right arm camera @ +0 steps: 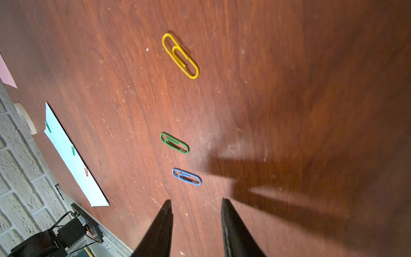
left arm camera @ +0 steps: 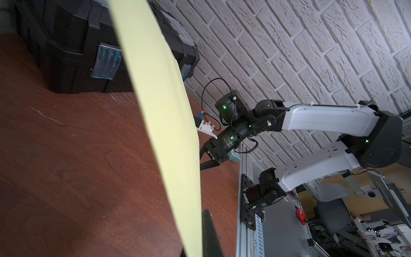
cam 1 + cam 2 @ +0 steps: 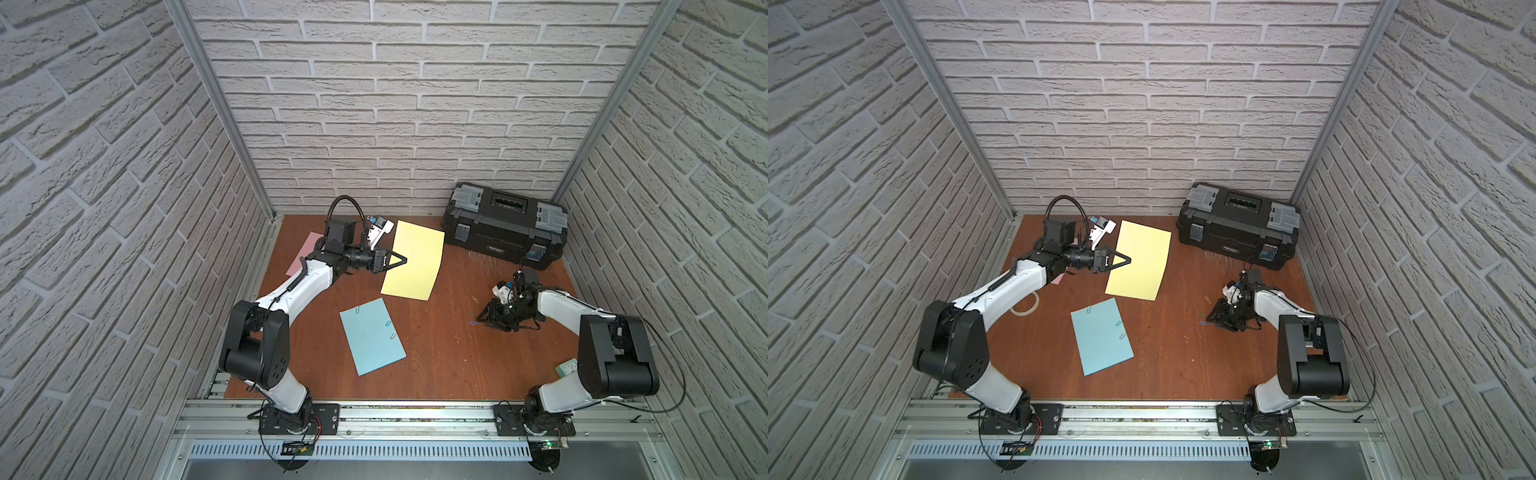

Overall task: Unclip the paperclips from the documents
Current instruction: Place the paper clip at the center of the board, then place the document at the center of the board.

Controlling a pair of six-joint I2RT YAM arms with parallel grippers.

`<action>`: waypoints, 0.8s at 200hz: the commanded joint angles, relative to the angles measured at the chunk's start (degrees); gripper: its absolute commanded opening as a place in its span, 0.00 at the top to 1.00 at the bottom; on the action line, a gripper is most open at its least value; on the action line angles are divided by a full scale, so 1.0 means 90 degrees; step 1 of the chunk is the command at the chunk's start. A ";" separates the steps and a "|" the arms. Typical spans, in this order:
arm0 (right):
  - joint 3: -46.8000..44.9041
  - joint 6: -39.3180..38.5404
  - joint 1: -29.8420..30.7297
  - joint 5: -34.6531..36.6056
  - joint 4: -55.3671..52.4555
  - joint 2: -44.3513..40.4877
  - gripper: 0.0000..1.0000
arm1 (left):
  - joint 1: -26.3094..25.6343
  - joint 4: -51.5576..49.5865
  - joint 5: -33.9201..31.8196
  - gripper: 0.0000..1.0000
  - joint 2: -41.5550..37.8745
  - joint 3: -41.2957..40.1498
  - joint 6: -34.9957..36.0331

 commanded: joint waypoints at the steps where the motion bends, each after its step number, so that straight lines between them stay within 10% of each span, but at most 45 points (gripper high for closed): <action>1: 0.0235 -0.0071 0.0061 0.0012 -0.0100 -0.0329 0.60 | 0.0034 0.0192 -0.0187 1.00 0.0262 0.0319 0.0053; 160: 0.0720 -0.0023 0.0453 -0.0133 -0.0296 -0.1130 0.49 | 0.0327 -0.0747 -0.1327 1.00 0.3416 0.3129 -0.0169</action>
